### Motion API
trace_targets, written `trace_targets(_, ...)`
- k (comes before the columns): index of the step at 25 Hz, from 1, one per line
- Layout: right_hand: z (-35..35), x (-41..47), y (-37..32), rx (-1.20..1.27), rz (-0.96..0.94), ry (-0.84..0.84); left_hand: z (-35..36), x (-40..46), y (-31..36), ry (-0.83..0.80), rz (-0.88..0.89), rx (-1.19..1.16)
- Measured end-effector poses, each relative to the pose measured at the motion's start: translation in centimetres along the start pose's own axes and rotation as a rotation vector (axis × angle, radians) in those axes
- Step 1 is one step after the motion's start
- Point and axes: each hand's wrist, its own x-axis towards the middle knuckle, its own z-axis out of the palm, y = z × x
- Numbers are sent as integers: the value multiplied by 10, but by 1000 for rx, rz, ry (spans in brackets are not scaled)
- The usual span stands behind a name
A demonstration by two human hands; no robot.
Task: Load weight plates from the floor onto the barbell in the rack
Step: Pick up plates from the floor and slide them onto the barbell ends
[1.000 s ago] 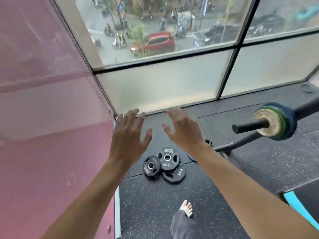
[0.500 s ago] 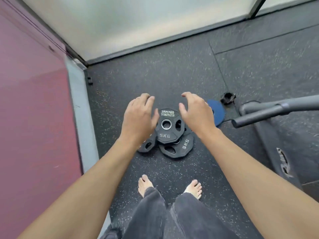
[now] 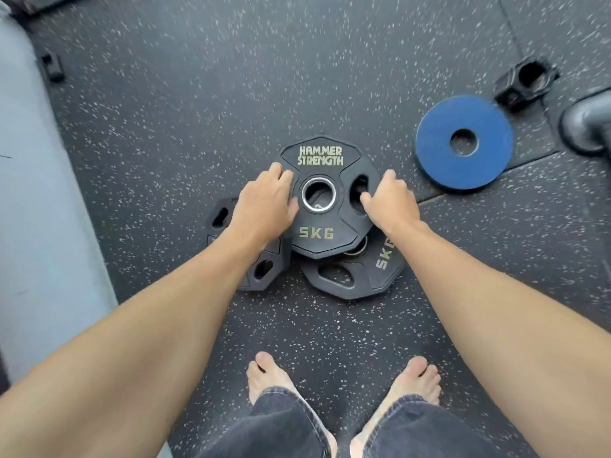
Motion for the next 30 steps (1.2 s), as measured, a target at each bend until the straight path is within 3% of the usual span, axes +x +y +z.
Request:
trace_targets(3,15,16,-7,-49,14,70,22,-1,-4,-141,89,109)
trace_targets(7,16,23,-4,-23,30,73,32,-19,-15,-201,269,210)
trace_targets(13,6,20,-10,338,92,37,8,-17,-26,-453,446,301)
trace_targets(16,8,11,-11,604,122,-18,17,-31,-18,-422,538,349)
trace_targets(19,16,1,-15,701,88,80,24,-40,-21,-382,579,313)
trace_targets(22,14,-8,-28,678,0,237,23,-34,-25,-355,579,279)
trace_targets(30,-28,-21,-36,625,-63,467,24,-31,-30,-310,610,209)
